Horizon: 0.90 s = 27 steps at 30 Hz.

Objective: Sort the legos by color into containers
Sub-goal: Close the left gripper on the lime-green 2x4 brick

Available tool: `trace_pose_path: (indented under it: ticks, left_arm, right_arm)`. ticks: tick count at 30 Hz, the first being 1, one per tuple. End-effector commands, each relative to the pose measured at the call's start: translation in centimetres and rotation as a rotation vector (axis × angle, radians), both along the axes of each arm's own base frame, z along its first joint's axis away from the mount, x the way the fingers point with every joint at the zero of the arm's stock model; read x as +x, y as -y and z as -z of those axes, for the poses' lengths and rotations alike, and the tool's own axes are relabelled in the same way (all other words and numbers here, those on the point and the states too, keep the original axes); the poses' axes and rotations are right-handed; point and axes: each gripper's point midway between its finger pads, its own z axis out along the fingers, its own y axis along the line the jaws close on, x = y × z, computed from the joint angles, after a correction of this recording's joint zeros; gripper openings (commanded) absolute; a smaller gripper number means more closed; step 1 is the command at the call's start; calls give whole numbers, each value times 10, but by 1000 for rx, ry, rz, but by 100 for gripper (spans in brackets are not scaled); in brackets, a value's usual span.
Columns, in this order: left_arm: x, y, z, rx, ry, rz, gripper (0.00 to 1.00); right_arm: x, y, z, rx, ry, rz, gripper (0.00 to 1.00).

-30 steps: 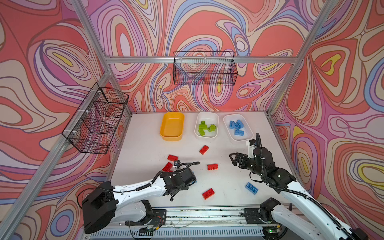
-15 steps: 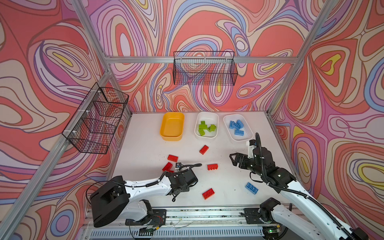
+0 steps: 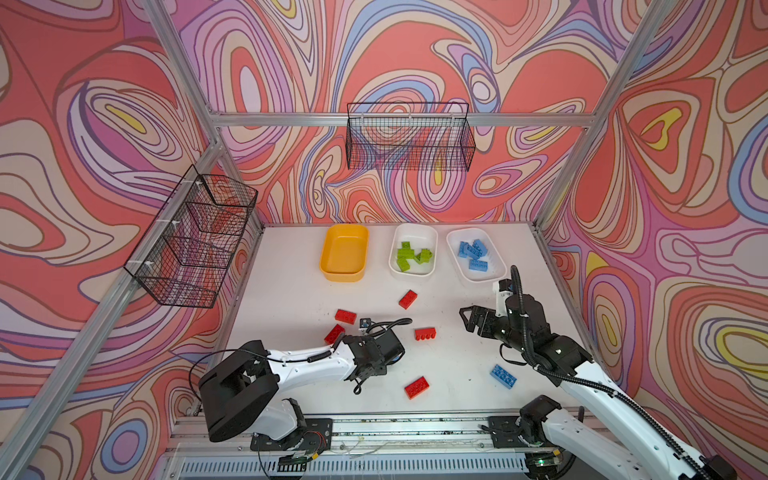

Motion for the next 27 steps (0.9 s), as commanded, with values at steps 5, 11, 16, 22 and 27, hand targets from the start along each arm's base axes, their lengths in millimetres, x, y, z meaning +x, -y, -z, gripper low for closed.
trace_pose_path:
  ticks: [5, 11, 16, 22, 27]
  left_arm:
    - [15, -7, 4, -24, -13, -38, 62]
    - [21, -19, 3, 5, -22, -51, 62]
    - [20, -31, 5, 13, -39, -61, 57]
    - [22, -32, 9, 22, -63, -46, 50]
    - [23, -25, 13, 34, -95, -17, 32]
  right_arm:
    - [-3, 4, -2, -19, 11, 11, 98]
    - [-3, 5, 3, -24, 6, 14, 98]
    - [-3, 6, 6, -32, 5, 14, 98]
    - [-1, 4, 12, -32, -4, 9, 98]
    - [0, 3, 13, -31, -1, 8, 98]
